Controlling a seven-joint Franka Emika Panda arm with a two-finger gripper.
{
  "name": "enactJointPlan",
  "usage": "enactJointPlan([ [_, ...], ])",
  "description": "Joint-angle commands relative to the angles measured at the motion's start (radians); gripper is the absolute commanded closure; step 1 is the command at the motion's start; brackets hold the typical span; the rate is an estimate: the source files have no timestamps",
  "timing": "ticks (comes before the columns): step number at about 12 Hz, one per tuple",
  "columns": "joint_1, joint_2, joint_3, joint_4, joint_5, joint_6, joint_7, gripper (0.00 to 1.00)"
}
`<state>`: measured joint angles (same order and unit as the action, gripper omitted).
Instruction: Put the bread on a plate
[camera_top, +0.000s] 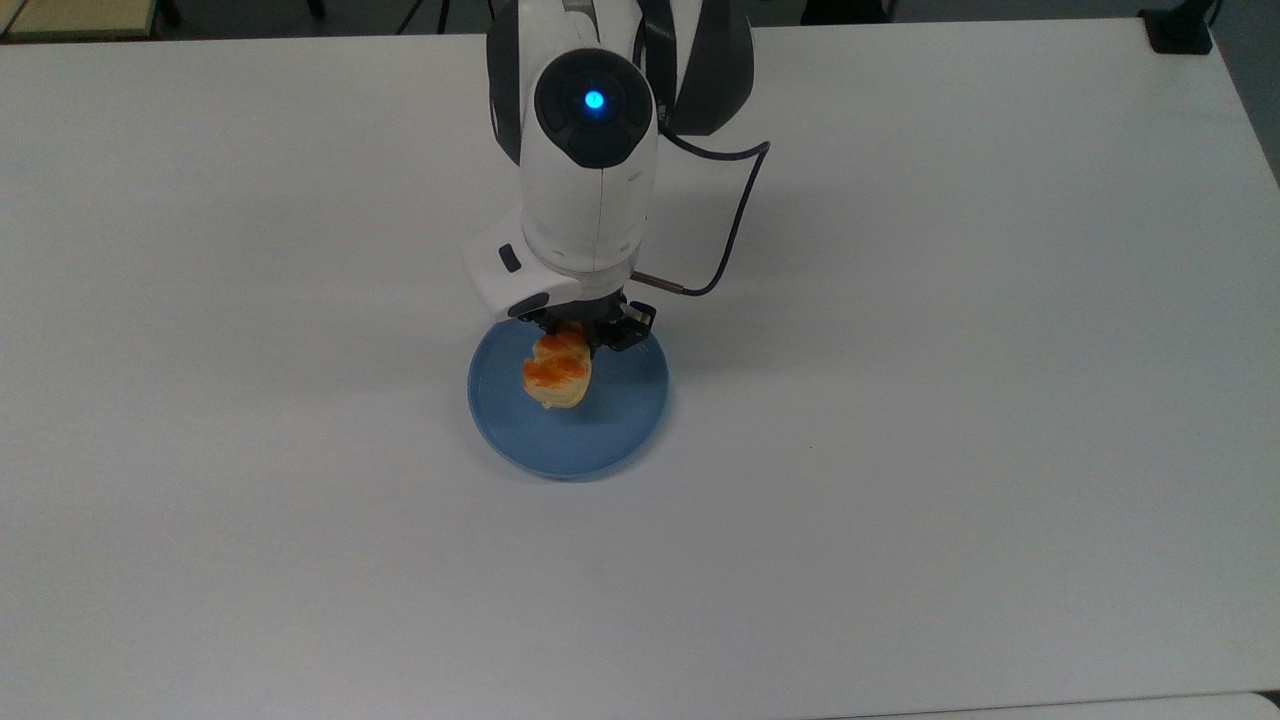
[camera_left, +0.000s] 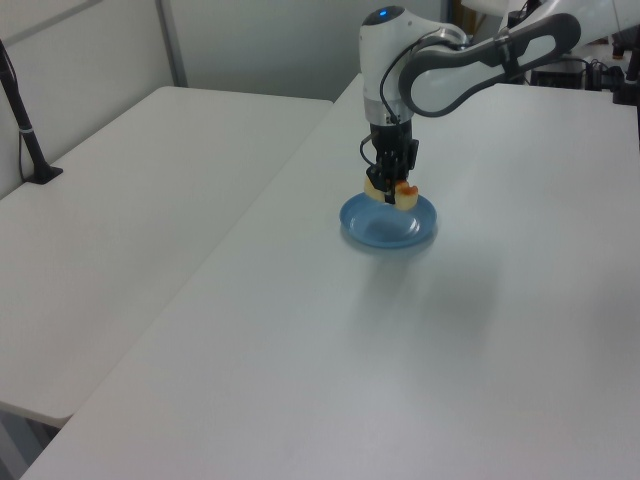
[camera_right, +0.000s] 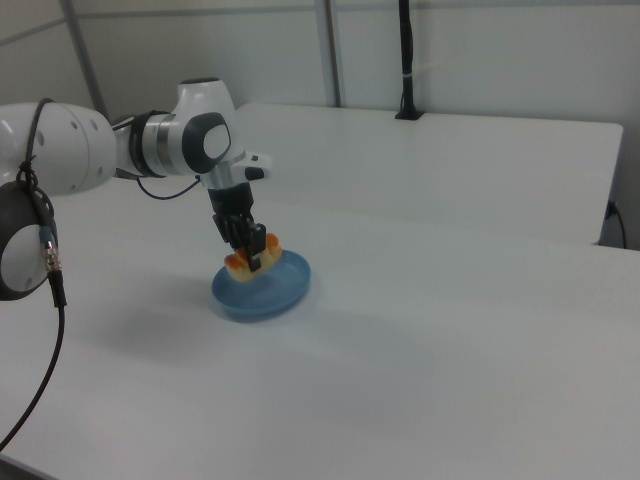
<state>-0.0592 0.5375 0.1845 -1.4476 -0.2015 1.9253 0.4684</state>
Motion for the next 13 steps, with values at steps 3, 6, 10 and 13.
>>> enactJointPlan([
  [3,0.019,-0.007,-0.019,-0.008,-0.033,0.020,0.078,0.04],
  [6,0.016,-0.019,-0.019,-0.004,-0.030,0.011,0.078,0.00],
  [10,0.001,-0.183,-0.022,0.019,-0.015,-0.176,-0.017,0.00],
  [13,-0.060,-0.325,-0.026,0.021,0.016,-0.304,-0.262,0.00],
])
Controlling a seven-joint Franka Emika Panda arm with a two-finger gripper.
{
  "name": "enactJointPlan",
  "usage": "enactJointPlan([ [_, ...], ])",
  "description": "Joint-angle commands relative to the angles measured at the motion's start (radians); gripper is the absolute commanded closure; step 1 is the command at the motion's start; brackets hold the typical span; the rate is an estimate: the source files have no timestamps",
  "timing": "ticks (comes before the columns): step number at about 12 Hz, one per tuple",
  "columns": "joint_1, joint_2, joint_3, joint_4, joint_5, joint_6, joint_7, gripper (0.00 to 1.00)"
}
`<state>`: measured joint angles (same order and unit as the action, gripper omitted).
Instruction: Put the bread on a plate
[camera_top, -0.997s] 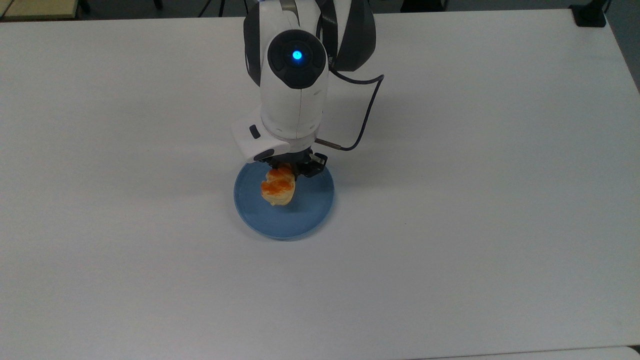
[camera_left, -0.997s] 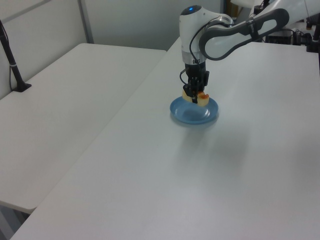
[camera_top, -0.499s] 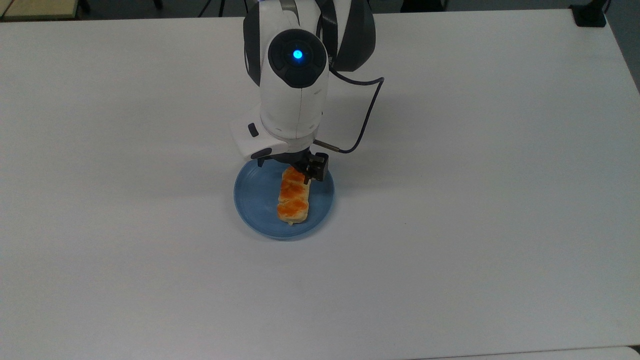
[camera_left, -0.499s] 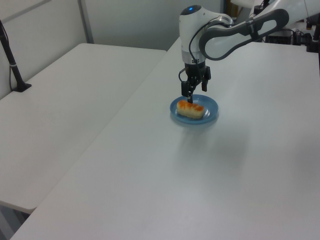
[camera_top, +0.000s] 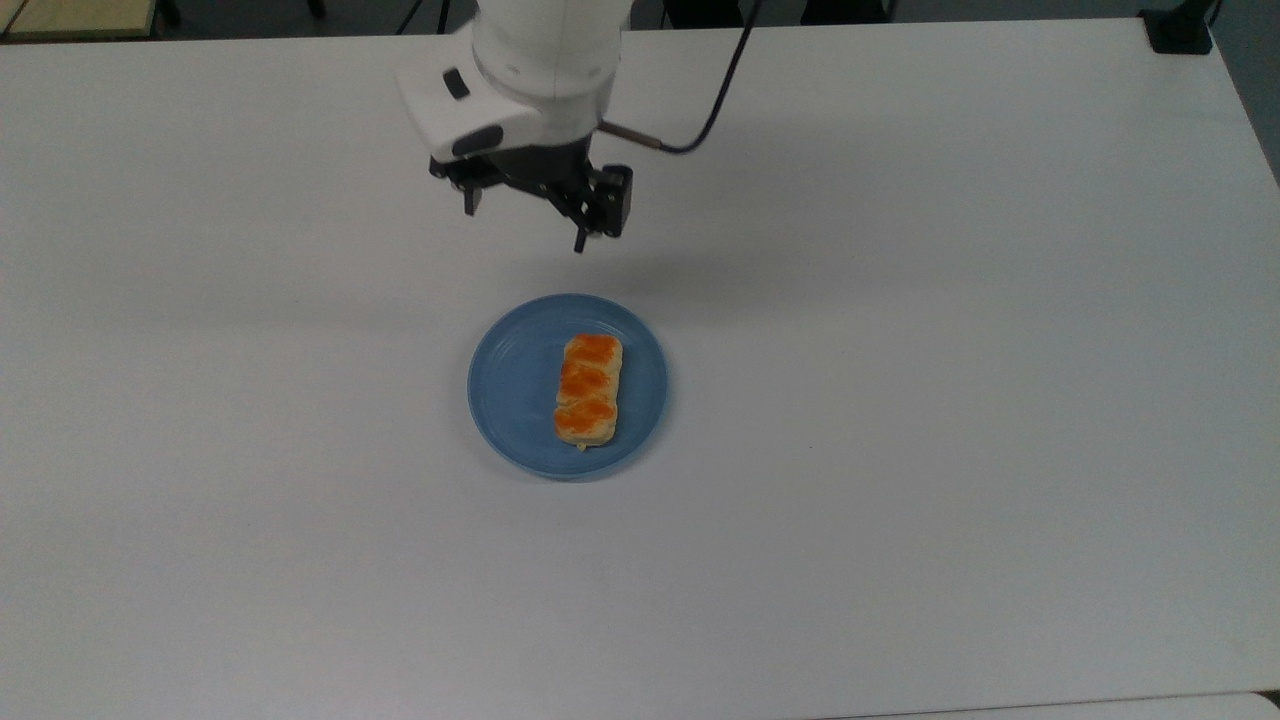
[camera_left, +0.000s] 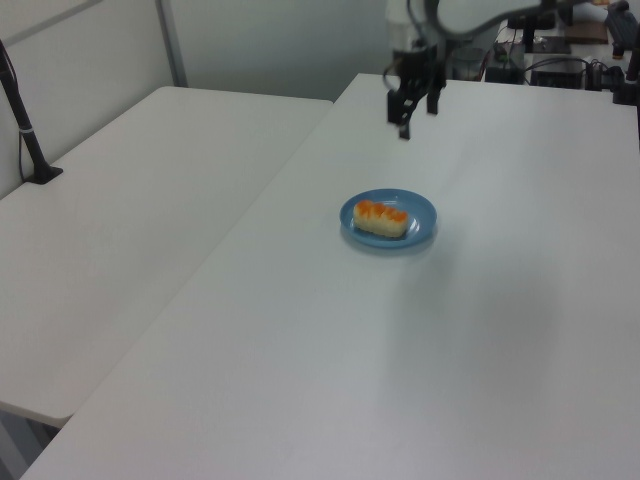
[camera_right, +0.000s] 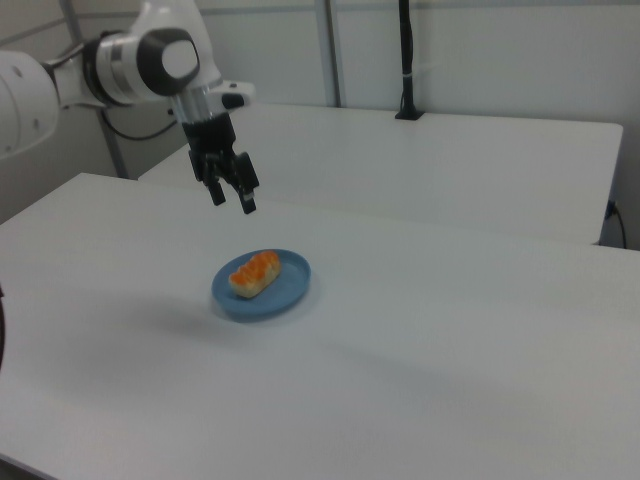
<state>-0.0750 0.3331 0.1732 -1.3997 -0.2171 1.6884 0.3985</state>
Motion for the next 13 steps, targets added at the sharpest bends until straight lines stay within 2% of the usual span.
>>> enactJointPlan([
  [1,-0.049,-0.172,-0.049,-0.028,0.050,-0.082,-0.296,0.00],
  [2,-0.048,-0.207,-0.087,-0.027,0.071,-0.125,-0.379,0.00],
  [4,-0.046,-0.275,-0.130,-0.028,0.090,-0.161,-0.504,0.00],
  [6,-0.013,-0.321,-0.202,-0.035,0.117,-0.168,-0.540,0.00],
  [7,0.012,-0.321,-0.251,-0.035,0.148,-0.156,-0.524,0.00],
  [9,0.133,-0.321,-0.392,-0.033,0.185,-0.119,-0.480,0.00],
  [10,0.171,-0.313,-0.426,-0.033,0.186,-0.109,-0.472,0.00],
  [12,0.167,-0.295,-0.407,-0.036,0.182,-0.107,-0.515,0.00],
  [13,0.167,-0.287,-0.378,-0.047,0.182,-0.102,-0.507,0.00],
])
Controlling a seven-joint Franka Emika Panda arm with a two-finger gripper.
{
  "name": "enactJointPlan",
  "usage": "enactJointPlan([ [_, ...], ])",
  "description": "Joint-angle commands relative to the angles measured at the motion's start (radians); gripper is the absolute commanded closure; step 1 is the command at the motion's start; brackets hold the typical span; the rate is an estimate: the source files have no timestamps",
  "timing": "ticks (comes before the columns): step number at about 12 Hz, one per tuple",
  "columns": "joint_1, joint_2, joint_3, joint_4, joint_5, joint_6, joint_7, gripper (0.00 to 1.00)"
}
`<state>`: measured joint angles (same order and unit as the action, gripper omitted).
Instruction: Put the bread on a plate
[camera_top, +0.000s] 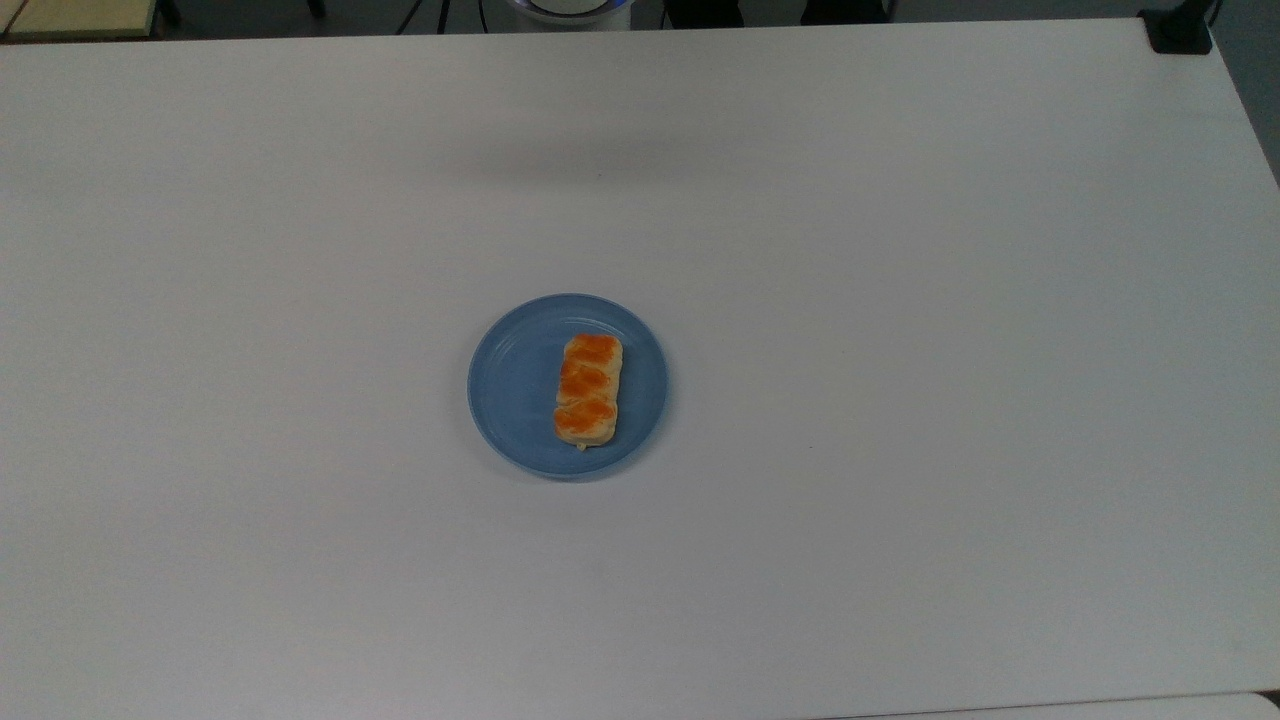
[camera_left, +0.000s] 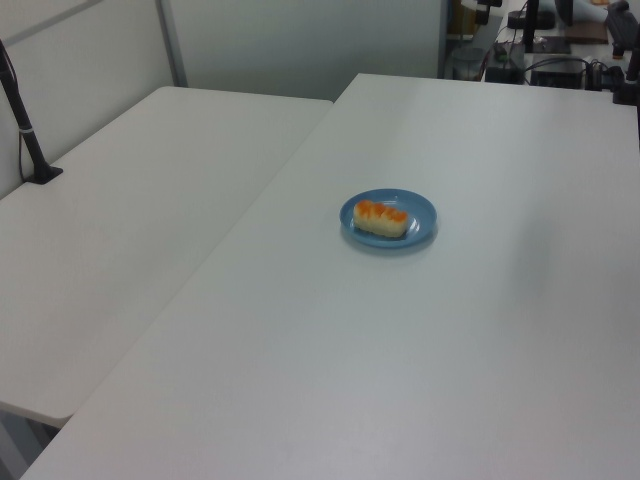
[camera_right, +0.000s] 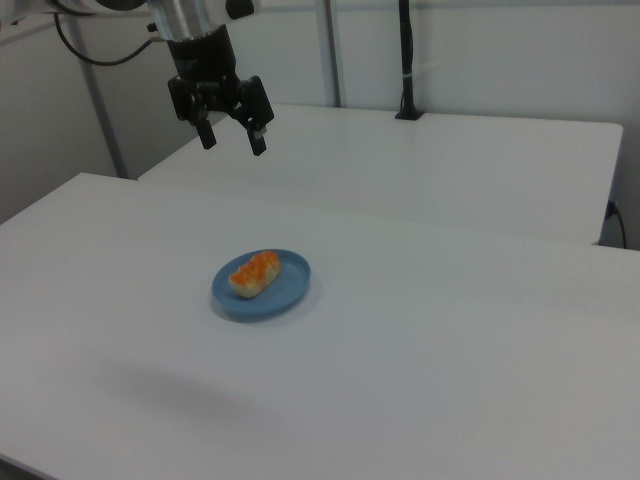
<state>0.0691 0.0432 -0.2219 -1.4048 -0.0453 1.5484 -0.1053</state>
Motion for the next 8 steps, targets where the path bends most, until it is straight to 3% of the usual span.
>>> enactJointPlan([
  [1,0.005,-0.003,0.063,-0.089,0.005,0.091,0.034,0.00],
  [2,-0.015,-0.009,0.096,-0.120,0.002,0.148,0.068,0.00],
  [8,-0.022,-0.011,0.096,-0.142,-0.004,0.145,0.059,0.00],
])
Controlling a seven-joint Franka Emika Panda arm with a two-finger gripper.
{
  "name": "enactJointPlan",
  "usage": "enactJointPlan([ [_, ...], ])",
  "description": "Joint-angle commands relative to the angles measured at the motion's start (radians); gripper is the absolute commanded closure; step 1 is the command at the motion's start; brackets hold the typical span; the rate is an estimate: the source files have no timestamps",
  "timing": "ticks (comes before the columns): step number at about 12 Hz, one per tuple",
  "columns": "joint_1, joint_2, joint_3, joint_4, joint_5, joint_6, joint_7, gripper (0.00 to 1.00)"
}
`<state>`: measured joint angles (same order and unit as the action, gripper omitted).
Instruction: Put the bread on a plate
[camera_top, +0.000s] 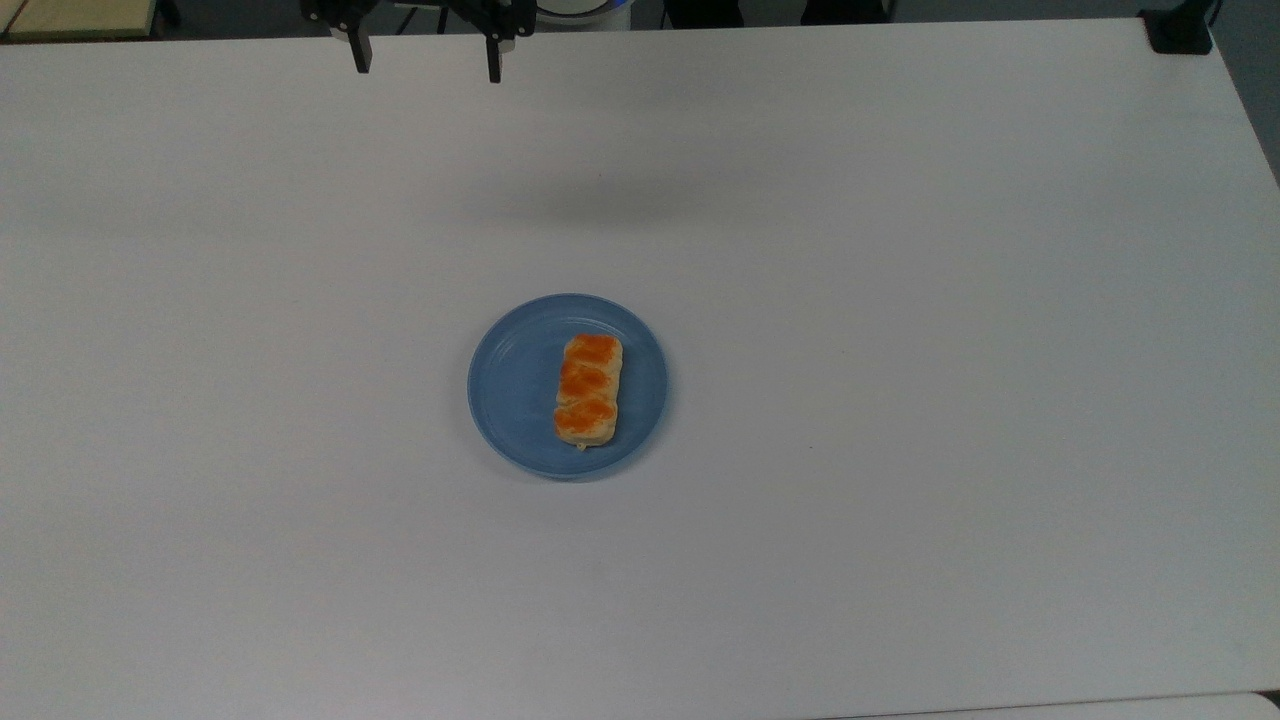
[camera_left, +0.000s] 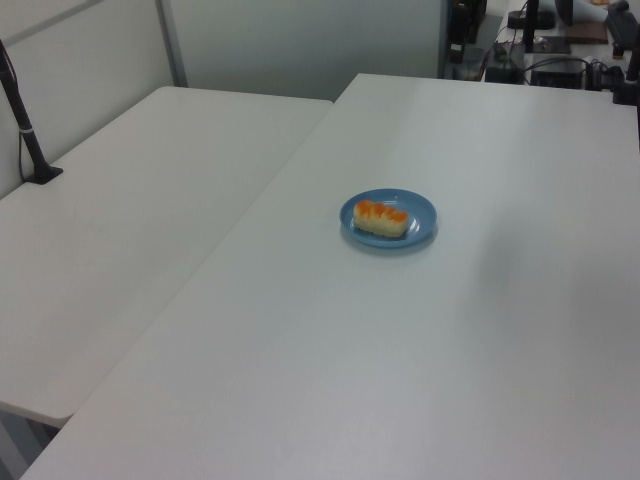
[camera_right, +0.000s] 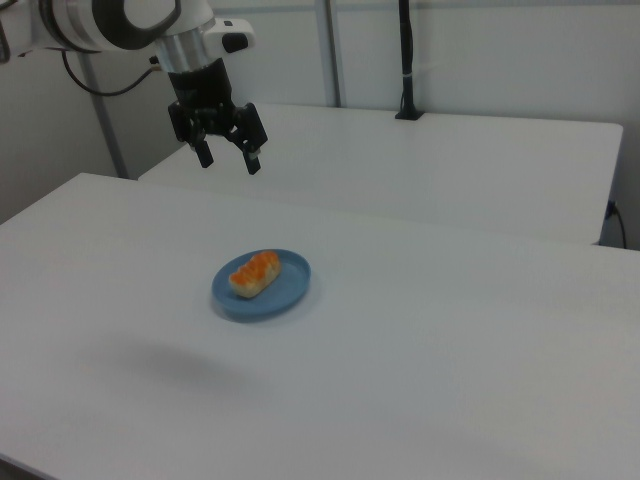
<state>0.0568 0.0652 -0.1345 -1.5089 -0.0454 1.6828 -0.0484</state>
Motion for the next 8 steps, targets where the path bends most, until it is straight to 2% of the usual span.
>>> enactJointPlan([
  [1,-0.009,-0.033,0.009,-0.036,-0.005,-0.004,-0.016,0.00],
  [8,-0.018,-0.035,0.007,-0.031,-0.007,-0.029,-0.044,0.00],
])
